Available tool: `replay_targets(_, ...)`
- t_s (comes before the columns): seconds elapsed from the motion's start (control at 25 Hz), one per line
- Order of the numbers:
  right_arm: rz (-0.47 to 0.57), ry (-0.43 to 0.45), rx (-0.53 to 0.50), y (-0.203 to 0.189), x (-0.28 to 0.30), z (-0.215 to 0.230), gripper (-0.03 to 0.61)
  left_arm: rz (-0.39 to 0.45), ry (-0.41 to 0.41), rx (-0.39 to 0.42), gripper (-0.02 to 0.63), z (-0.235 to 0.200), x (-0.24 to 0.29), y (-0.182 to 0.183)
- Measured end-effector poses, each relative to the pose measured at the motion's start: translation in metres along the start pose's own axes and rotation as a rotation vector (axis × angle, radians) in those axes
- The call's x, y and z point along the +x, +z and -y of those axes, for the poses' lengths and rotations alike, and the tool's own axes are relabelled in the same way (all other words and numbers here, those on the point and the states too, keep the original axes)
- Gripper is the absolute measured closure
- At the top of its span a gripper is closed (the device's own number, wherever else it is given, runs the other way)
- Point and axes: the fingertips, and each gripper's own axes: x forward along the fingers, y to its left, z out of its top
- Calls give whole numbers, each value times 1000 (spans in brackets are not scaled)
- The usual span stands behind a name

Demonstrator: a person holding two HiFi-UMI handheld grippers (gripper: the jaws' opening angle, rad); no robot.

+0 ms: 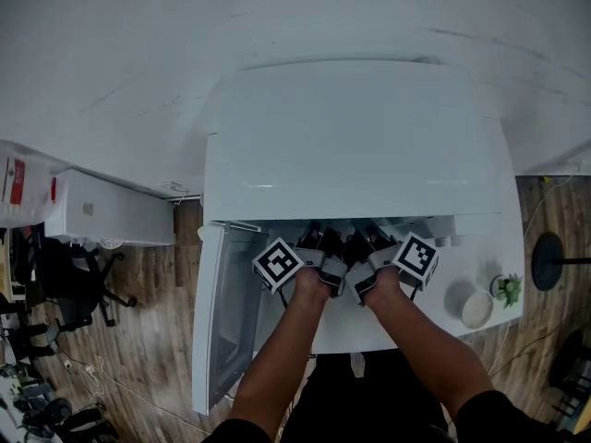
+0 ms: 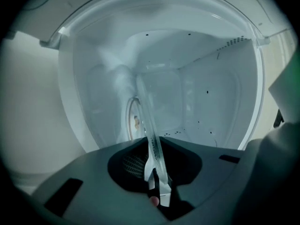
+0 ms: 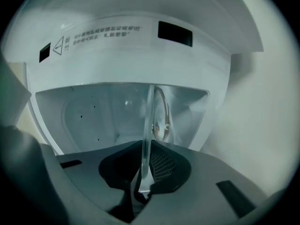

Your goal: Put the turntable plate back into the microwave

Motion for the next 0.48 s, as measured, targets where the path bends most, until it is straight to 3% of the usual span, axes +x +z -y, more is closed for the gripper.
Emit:
replay_targets(0.12,54,0,35,10,1,3,523,-39,12,71,507,-1,-9,-8)
replay_targets(0.24,77,-8,42,16,4,8,523,-36,23,87,477,-6,-29,-12)
replay_targets(0.32,82,-20,37,14,7,10,525,-16,32,102,486,-10,-41,-11)
replay_targets(0.4,82,-48,15,11,8,12,526,-6,49,126,571,-14,-46,-10)
replay_targets(0.48,74,-77,-22,7,9,15,523,-7,52,144,578,-16,-45,-8)
